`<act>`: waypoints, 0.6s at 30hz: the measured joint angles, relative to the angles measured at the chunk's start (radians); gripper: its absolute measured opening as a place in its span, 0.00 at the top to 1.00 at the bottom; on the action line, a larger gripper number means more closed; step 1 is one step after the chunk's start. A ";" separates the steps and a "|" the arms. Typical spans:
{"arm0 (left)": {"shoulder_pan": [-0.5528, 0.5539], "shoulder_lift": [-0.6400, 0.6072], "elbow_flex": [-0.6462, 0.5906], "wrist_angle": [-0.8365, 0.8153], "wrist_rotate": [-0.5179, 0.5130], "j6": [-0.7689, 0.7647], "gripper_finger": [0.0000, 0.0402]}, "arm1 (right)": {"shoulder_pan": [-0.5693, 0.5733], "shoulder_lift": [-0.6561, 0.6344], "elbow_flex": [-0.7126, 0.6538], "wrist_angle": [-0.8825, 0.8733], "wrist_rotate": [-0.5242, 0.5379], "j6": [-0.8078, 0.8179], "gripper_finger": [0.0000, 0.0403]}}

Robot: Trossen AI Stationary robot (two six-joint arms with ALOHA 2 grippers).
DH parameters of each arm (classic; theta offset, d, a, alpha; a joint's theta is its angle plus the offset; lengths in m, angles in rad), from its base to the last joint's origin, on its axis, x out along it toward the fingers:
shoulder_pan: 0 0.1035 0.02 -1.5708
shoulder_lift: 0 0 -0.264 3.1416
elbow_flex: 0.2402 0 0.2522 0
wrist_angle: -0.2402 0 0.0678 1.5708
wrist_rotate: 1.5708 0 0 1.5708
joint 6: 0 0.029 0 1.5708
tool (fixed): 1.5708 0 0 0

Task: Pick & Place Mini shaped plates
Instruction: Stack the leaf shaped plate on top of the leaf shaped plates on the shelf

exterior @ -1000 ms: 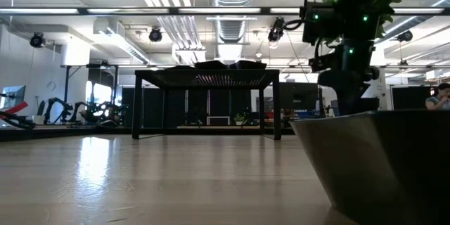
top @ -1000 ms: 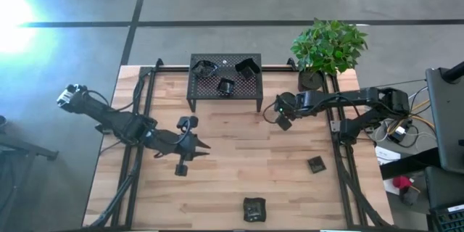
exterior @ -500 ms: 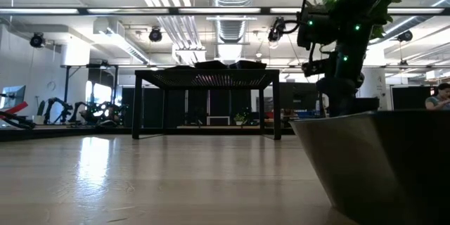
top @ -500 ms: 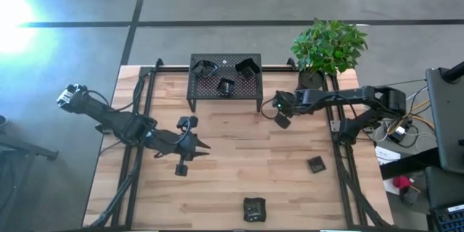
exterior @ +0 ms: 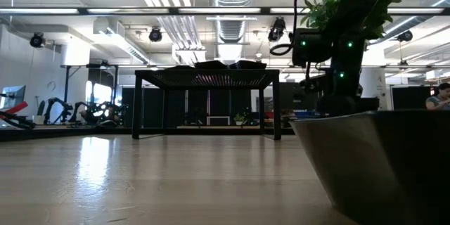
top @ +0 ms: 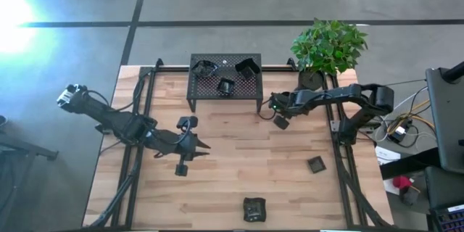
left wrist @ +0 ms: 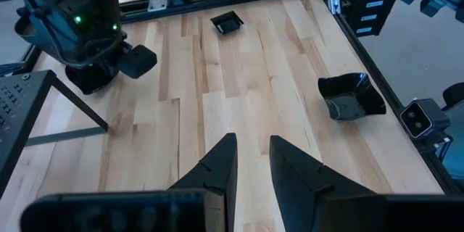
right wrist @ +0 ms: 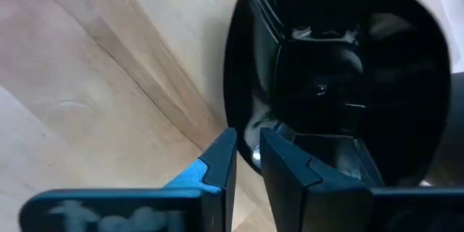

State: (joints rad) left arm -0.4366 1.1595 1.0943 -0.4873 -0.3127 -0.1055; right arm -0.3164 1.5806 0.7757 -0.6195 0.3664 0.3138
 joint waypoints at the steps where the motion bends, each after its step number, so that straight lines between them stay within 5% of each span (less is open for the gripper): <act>1: 0.000 0.000 0.000 0.000 0.000 0.001 0.81 | 0.000 0.004 0.000 0.002 0.000 0.000 0.85; 18: 0.001 0.000 0.000 0.000 0.000 0.004 0.81 | -0.002 -0.039 0.000 0.002 0.001 -0.041 0.85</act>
State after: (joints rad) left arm -0.4355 1.1595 1.0943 -0.4877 -0.3130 -0.1010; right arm -0.3182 1.5417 0.7757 -0.6178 0.3672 0.2726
